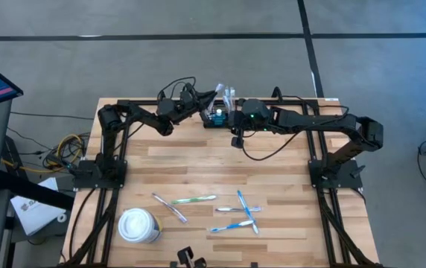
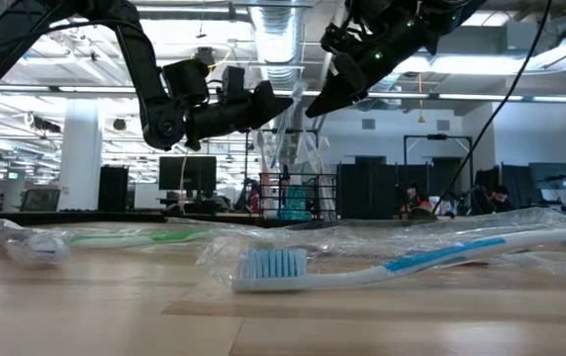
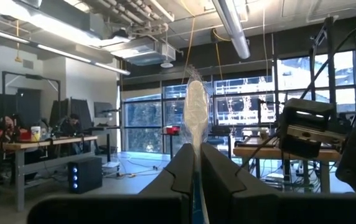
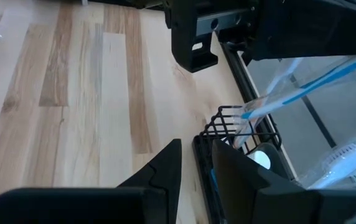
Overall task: Pick & Place toothbrushing station
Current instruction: Put the blue toothbrush into the mesh organizer
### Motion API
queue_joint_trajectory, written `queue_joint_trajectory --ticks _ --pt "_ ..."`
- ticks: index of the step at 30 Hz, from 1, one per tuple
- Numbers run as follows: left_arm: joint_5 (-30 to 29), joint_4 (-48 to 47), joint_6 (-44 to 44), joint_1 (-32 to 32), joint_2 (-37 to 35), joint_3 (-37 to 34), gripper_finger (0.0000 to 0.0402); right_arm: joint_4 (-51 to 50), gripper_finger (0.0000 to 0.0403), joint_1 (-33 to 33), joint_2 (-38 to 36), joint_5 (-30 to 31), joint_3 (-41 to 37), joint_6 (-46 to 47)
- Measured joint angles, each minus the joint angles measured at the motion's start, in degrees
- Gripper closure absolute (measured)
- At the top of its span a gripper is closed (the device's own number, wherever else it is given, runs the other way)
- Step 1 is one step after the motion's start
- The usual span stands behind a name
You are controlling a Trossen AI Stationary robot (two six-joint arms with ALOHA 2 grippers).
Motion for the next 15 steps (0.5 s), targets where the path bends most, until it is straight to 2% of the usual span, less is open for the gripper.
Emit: queue_joint_trajectory --ticks 15 --pt "0.0 0.0 0.0 0.0 0.0 0.0 0.0371 -0.2 0.0321 0.0 0.0 0.0 0.0 0.1"
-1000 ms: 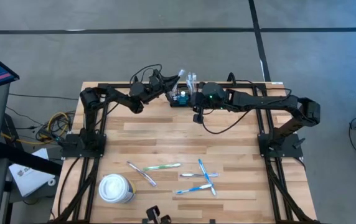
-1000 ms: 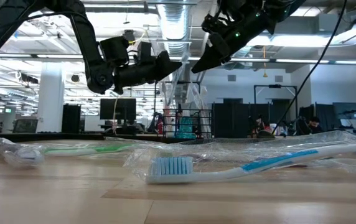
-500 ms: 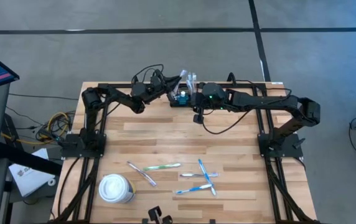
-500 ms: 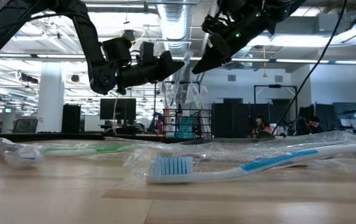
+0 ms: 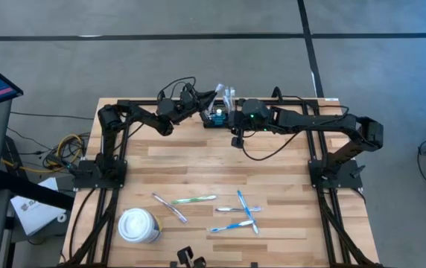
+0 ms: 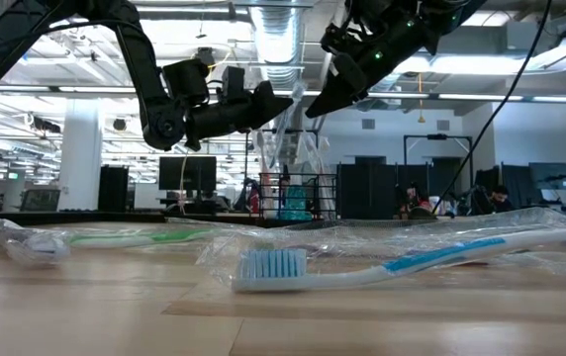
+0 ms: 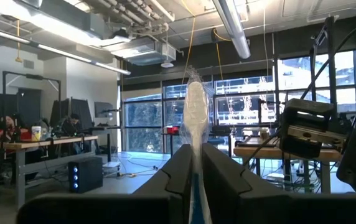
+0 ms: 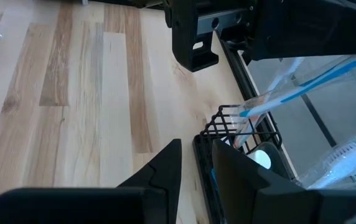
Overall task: Pick & Place toothbrushing station
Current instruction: Put the blue toothbrush into the mesh organizer
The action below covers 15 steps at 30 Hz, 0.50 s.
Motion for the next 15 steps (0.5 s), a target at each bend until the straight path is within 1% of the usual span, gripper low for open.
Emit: queue_joint_trajectory --ticks 15 --pt "0.0 -0.1 0.0 0.0 0.0 -0.5 0.0371 -0.6 0.0321 0.0 0.0 0.0 0.0 0.0"
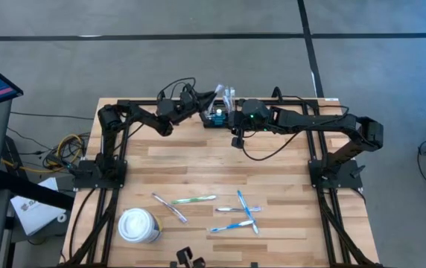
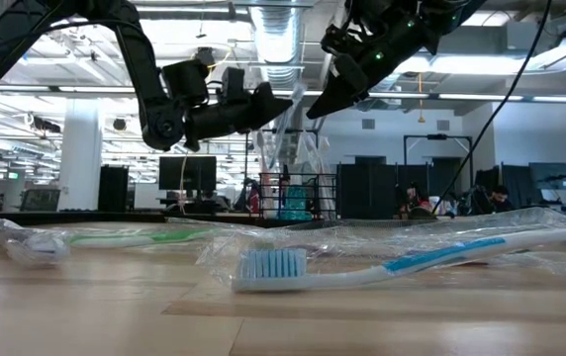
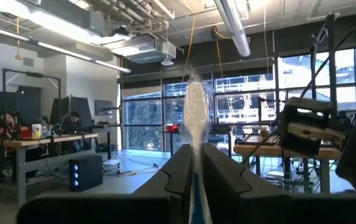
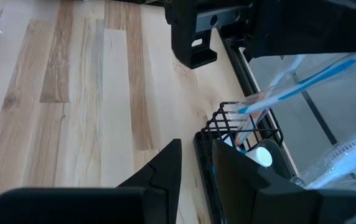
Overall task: Pick & Place toothbrushing station
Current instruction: Put the blue toothbrush into the mesh organizer
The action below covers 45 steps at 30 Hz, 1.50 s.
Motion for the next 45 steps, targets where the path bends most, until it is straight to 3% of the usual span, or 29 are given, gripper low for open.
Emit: queue_joint_trajectory --ticks 45 --pt "0.0 -5.7 0.1 0.1 -0.9 -2.0 0.0372 0.0 0.0321 0.2 0.0 0.0 0.0 0.0"
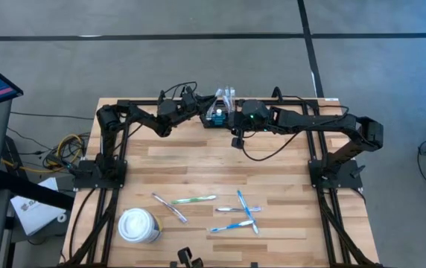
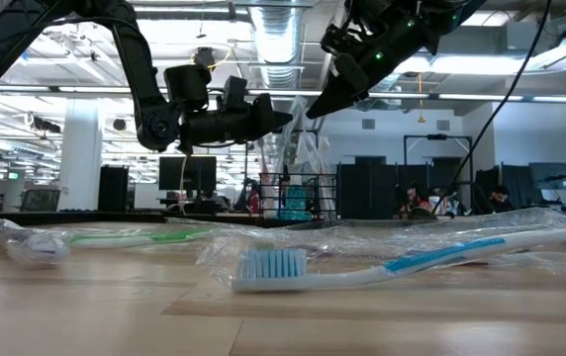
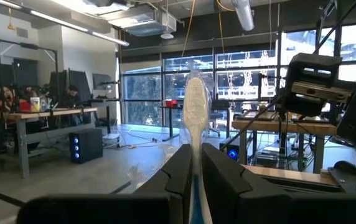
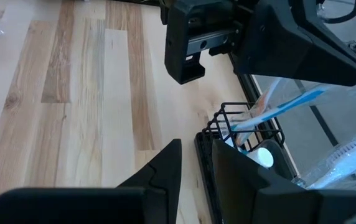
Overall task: Pick & Place toothbrushing station
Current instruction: Put the blue toothbrush into the mesh organizer, then adjust the blue toothbrush in the mesh organizer
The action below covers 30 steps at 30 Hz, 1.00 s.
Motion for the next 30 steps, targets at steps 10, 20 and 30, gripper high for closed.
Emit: queue_joint_trajectory --ticks 10,20,30 --pt "0.0 -2.1 -0.4 0.0 0.0 0.0 0.0353 0.0 0.0321 0.0 0.0 0.0 0.0 0.0" --pt "0.0 -2.2 -2.2 -0.1 -0.4 0.0 0.0283 0.0 0.0321 0.0 0.0 0.0 0.0 0.0" --pt "4.7 -5.0 1.4 -1.2 -1.3 0.0 0.0277 -0.9 0.0321 0.0 0.0 0.0 0.0 0.0"
